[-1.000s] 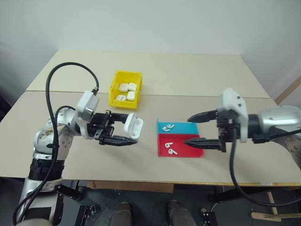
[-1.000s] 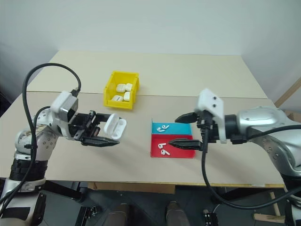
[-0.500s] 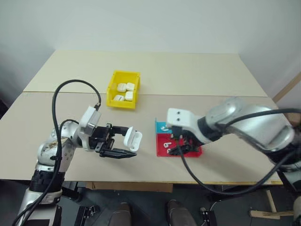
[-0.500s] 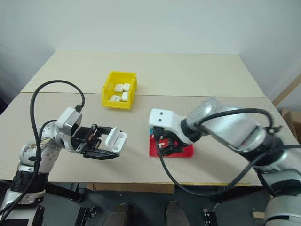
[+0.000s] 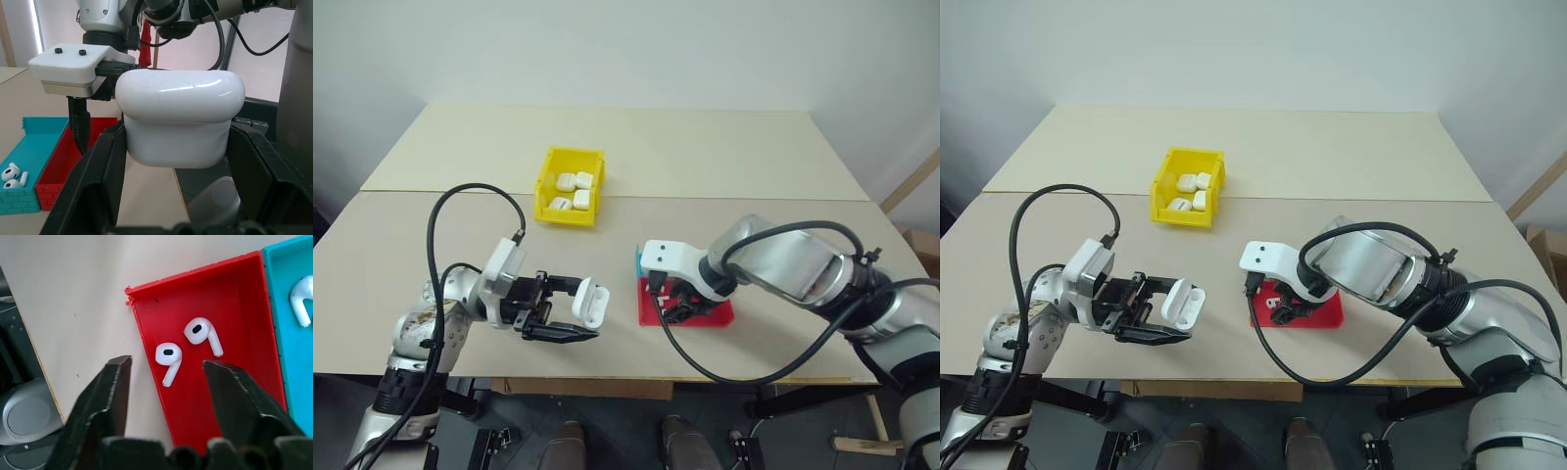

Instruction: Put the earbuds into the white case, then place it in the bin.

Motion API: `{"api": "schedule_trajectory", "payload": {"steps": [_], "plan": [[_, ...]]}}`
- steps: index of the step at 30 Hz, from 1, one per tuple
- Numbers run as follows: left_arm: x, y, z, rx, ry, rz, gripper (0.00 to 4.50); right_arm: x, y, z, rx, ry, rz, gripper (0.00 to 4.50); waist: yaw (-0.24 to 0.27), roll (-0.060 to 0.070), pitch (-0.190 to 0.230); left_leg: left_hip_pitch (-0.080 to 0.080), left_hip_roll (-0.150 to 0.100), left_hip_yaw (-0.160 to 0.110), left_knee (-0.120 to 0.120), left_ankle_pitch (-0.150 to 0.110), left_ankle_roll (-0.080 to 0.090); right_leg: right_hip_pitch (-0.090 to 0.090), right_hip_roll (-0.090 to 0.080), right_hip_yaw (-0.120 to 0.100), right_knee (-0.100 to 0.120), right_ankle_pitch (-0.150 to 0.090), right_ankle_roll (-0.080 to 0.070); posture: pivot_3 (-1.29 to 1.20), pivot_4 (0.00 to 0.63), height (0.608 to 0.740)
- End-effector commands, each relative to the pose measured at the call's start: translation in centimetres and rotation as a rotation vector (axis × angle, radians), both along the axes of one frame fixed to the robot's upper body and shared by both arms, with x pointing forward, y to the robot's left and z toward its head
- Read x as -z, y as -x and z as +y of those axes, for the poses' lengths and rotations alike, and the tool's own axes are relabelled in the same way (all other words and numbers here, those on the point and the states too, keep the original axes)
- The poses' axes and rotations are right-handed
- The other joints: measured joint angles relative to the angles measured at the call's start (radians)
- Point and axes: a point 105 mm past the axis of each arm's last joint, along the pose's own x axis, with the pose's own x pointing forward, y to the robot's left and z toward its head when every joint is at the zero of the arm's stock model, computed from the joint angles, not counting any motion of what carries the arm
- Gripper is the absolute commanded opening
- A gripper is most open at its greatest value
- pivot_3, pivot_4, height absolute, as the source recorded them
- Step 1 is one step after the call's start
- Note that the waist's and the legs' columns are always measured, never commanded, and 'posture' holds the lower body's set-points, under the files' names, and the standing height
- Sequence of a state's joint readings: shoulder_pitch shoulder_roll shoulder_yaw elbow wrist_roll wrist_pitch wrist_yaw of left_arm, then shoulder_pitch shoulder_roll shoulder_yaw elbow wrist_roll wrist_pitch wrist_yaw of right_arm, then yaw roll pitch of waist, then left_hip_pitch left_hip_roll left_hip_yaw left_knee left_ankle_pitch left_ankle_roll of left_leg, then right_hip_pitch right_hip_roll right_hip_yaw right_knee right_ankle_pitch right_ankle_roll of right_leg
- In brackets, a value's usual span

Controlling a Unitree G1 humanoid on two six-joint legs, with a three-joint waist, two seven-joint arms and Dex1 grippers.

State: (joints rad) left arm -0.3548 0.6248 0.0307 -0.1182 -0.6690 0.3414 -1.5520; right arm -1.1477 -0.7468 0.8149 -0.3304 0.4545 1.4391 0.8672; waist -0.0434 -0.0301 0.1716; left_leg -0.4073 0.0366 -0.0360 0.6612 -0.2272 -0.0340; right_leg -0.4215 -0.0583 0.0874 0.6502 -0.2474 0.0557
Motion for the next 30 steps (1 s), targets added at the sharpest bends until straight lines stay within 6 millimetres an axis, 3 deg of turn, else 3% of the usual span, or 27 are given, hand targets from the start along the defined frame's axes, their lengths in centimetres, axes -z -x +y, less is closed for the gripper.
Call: {"api": "schedule_trajectory", "payload": {"steps": [1,18,30], "plan": [[-0.6,0.3,0.1,0.015,-0.005,-0.047,2.76,-0.9,-0.1,0.1,-0.001,-0.012,-0.026,2.86,0.000,0.000,0.000,0.000,0.000,0.000,0.000,0.000,0.000,0.000,0.000,0.000,0.000,0.000,0.000,0.00,0.150,0.740],[-0.4,0.3,0.3,0.004,-0.015,-0.056,2.76,1.7,-0.3,0.5,0.035,0.019,0.019,2.86,-0.002,0.000,0.000,0.000,0.000,0.000,0.000,0.000,0.000,0.000,0.000,0.000,0.000,0.000,0.000,0.00,0.150,0.740],[-0.6,0.9,0.2,-0.007,-0.030,-0.065,2.76,1.9,-0.8,0.6,0.038,0.000,0.039,2.86,-0.002,0.000,0.000,0.000,0.000,0.000,0.000,0.000,0.000,0.000,0.000,0.000,0.000,0.000,0.000,0.00,0.150,0.740]]}}
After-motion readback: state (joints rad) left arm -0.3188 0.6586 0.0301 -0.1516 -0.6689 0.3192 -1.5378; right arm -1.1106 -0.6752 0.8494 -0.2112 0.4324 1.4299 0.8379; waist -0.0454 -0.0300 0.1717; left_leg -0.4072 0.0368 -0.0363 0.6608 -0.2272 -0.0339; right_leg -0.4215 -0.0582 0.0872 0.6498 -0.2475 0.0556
